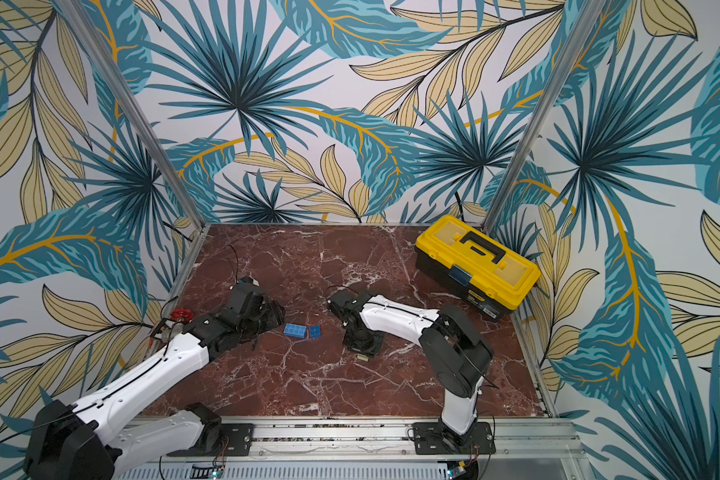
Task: Assemble the number 4 with lego
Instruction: Assemble the lego brick with the lego brick, then pick up the lego brick from the center of the board.
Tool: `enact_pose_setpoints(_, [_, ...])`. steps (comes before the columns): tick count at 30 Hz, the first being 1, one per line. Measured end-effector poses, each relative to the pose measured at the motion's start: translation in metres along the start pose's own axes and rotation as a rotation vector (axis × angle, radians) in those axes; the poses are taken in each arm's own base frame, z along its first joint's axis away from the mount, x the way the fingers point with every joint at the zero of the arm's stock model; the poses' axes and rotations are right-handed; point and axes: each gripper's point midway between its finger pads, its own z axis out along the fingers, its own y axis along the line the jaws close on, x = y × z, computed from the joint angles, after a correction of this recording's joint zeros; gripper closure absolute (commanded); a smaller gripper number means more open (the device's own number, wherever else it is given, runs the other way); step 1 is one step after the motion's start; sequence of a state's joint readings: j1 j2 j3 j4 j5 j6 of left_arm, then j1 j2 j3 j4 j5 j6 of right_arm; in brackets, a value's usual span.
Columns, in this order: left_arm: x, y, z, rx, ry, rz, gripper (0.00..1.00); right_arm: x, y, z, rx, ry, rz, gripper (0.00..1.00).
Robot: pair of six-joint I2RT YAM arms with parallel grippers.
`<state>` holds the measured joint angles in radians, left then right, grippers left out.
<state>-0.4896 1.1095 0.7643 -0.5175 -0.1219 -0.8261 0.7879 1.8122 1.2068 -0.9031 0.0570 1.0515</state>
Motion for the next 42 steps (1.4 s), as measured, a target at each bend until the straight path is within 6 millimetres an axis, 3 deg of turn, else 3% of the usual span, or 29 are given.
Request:
enact_pose_setpoints(7, [0.003,-0.001,0.002,0.007,0.019,-0.004,0.37,-0.003,-0.002,0.0,-0.001,-0.022,-0.082,0.84])
enact_pose_setpoints(12, [0.005,-0.001,0.003,0.006,0.025,-0.01,0.37,-0.006,-0.005,-0.002,0.001,-0.048,-0.113,0.7])
enact_pose_setpoints(16, [0.004,-0.001,0.003,0.005,0.024,-0.01,0.37,-0.015,-0.009,-0.007,0.014,-0.088,-0.13,0.5])
enact_pose_setpoints(21, [0.006,0.0,0.006,-0.004,0.032,-0.009,0.37,-0.021,-0.008,-0.032,-0.028,-0.141,-0.144,0.35])
enact_pose_setpoints(28, [0.007,0.001,0.009,-0.014,0.043,-0.007,0.37,-0.035,-0.009,-0.059,-0.031,-0.205,-0.165,0.29])
enact_pose_setpoints(32, [0.006,-0.001,0.009,-0.011,0.04,-0.007,0.37,-0.059,-0.022,-0.067,-0.013,-0.233,-0.128,0.23])
enact_pose_setpoints(38, [0.002,-0.005,0.006,-0.002,0.031,-0.008,0.37,-0.105,-0.042,-0.06,0.047,-0.252,-0.087,0.21])
enact_pose_setpoints(42, [0.002,-0.004,0.006,-0.003,0.031,-0.008,0.37,-0.113,-0.053,-0.046,0.086,-0.234,-0.125,0.22])
